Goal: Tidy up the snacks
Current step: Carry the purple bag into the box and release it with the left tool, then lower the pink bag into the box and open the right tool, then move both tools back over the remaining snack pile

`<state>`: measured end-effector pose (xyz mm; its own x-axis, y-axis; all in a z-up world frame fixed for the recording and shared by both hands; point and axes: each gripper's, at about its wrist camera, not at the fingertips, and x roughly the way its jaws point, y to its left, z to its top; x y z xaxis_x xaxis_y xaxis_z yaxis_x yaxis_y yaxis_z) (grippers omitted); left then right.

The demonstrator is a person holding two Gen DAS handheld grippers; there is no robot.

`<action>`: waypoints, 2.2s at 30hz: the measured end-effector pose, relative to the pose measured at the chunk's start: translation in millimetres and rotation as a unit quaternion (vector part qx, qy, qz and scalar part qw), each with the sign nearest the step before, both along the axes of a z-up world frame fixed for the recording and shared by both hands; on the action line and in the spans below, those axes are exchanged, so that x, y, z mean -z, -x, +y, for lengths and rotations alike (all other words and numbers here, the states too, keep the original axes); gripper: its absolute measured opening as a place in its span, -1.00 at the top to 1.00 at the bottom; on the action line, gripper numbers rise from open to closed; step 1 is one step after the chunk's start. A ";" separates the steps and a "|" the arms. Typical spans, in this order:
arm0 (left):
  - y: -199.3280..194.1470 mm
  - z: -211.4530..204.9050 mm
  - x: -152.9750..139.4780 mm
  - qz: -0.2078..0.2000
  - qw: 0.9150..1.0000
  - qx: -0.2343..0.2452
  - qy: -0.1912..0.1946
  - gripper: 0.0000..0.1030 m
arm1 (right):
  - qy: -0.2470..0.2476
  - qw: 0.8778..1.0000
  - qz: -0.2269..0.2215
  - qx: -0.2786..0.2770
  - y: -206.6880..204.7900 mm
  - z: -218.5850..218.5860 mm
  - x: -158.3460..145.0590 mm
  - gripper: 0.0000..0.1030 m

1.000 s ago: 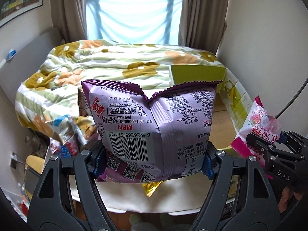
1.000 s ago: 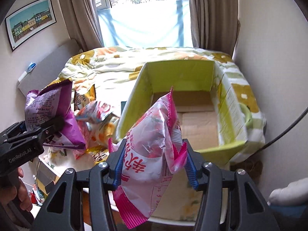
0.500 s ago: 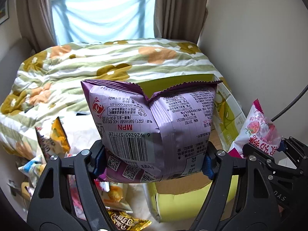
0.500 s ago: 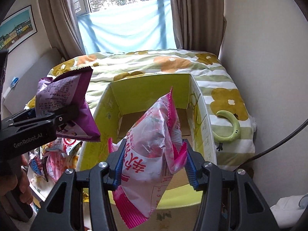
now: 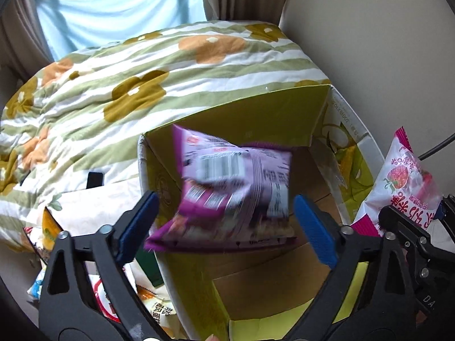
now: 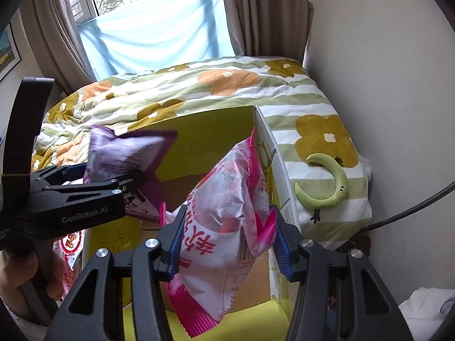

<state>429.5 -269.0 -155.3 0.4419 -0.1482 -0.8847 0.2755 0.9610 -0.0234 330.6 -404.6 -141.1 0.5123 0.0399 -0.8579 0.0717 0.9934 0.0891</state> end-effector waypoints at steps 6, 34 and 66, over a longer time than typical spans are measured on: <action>21.6 17.0 -3.3 0.004 1.000 0.000 0.012 -0.99 | -0.002 1.000 0.006 -0.004 -7.5 -3.8 5.2 0.05; 93.0 76.3 -14.3 -0.014 0.998 -0.063 0.018 -0.99 | -0.022 0.998 -0.023 -0.055 -37.4 6.0 14.1 -0.99; 349.7 154.1 -92.4 -0.128 0.971 -0.204 0.003 -0.99 | -0.084 0.985 -0.096 -0.118 169.7 29.6 -54.4 -0.99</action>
<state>79.8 -115.0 -62.9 0.6694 0.0805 -0.7385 -0.1308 0.9914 -0.0105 160.8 -375.0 -86.7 0.6235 0.3105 -0.7175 -0.1938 0.9505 0.2428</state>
